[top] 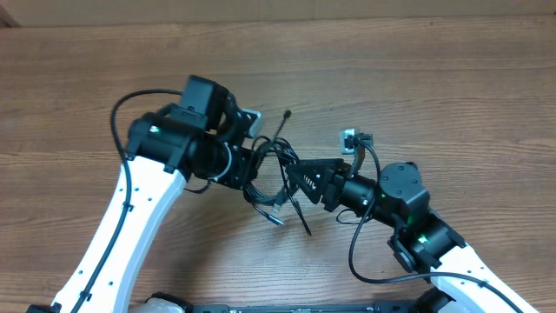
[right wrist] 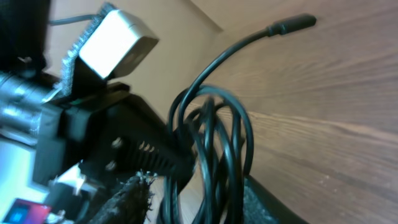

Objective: Untangle cables

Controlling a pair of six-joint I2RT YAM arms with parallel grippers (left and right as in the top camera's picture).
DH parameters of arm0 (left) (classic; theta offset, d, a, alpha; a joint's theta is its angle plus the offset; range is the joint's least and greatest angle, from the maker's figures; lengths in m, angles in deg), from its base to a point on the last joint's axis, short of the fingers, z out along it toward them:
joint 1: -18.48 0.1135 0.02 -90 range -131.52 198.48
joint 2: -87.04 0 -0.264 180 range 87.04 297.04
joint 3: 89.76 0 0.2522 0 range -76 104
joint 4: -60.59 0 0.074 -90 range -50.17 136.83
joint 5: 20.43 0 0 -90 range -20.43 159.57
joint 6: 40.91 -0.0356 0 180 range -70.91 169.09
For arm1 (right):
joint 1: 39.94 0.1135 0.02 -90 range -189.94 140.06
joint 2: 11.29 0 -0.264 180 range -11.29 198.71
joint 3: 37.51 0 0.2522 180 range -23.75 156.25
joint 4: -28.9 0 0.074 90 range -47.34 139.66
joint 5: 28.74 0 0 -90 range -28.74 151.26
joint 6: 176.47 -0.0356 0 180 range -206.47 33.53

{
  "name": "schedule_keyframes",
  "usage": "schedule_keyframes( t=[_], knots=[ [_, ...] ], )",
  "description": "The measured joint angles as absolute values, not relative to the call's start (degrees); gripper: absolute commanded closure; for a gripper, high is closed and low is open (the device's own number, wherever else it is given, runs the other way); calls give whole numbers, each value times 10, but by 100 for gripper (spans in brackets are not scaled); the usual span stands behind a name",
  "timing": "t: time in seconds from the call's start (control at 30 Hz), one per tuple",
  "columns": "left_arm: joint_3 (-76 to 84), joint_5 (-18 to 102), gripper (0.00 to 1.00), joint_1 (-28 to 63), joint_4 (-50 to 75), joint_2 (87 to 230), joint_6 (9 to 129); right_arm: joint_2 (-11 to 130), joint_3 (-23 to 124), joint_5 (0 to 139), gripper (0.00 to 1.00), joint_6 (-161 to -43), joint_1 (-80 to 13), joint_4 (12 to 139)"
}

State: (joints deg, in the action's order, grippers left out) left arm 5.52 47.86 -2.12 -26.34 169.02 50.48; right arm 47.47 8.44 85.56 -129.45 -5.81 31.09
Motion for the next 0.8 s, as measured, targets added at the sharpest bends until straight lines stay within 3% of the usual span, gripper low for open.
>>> schedule_keyframes(
  t=[0.07, 0.13, 0.3, 0.53, 0.8],
  knots=[
    [52, 486, 96, -34, -263, 1690, 507, 484, 84, 843, 76, -1291, -55, 312],
    [51, 492, 96, -42, -262, 1690, 509, 491, 84, 830, 96, -1287, -55, 313],
    [49, 506, 96, -54, -244, 1690, 509, 493, 84, 844, 96, -1302, -58, 293],
    [40, 489, 96, -63, -118, 1690, 542, 493, 86, 968, 96, -1325, -72, 255],
    [39, 459, 96, -71, -62, 1681, 630, 495, 95, 1033, 95, -1321, -85, 231]
  ],
)
